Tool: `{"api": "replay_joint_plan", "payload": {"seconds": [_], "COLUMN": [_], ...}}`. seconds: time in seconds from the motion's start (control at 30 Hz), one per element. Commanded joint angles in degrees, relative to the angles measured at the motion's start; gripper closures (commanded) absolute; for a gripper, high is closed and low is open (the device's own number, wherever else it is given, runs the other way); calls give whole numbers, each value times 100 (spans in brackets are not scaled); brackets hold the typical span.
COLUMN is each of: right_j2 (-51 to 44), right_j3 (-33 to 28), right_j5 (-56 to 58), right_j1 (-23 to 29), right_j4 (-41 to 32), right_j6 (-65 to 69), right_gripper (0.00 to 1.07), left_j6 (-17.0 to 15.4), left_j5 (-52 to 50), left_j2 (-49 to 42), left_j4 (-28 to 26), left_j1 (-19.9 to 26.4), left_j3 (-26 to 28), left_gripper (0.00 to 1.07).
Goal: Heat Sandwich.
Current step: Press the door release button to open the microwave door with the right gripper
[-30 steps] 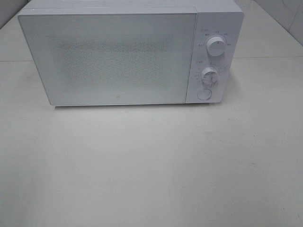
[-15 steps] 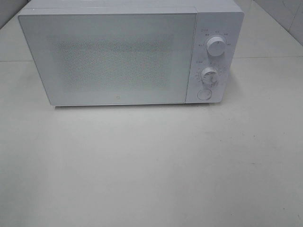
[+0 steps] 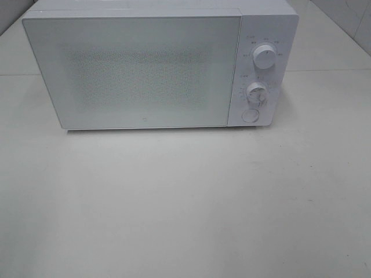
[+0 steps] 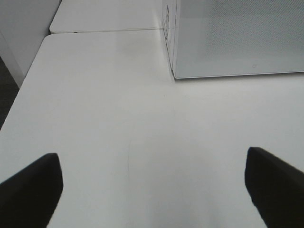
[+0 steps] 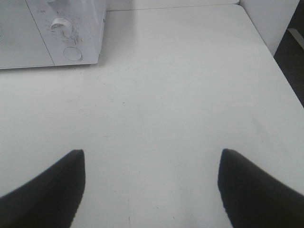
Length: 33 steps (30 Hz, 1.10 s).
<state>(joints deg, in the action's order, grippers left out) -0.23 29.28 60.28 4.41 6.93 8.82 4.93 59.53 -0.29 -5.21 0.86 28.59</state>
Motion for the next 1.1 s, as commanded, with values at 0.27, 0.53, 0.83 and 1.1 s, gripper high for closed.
{"api": "replay_joint_plan", "payload": {"seconds": [0.27,0.53,0.83,1.1], "right_j2": [-155,-155,-138,670], "right_j3": [-23,6,235,235], "right_j5": [-46,-69,-607,-1186], "right_j1": [-40,-40,-40,-40], "right_j4": [-17,-17,-23,-23], "right_j6": [-74,-74,-80,-74], "right_gripper": [32,32,32,32], "left_j6": [11,11,11,11], "left_j5": [-17,-17,-17,-17], "left_j2": [-149,-149,-149,-149], "left_j4": [-17,-17,-17,-17], "left_j1": [11,11,11,11], "left_j3": [-17,-17,-17,-17], "left_gripper": [9,9,9,9]}}
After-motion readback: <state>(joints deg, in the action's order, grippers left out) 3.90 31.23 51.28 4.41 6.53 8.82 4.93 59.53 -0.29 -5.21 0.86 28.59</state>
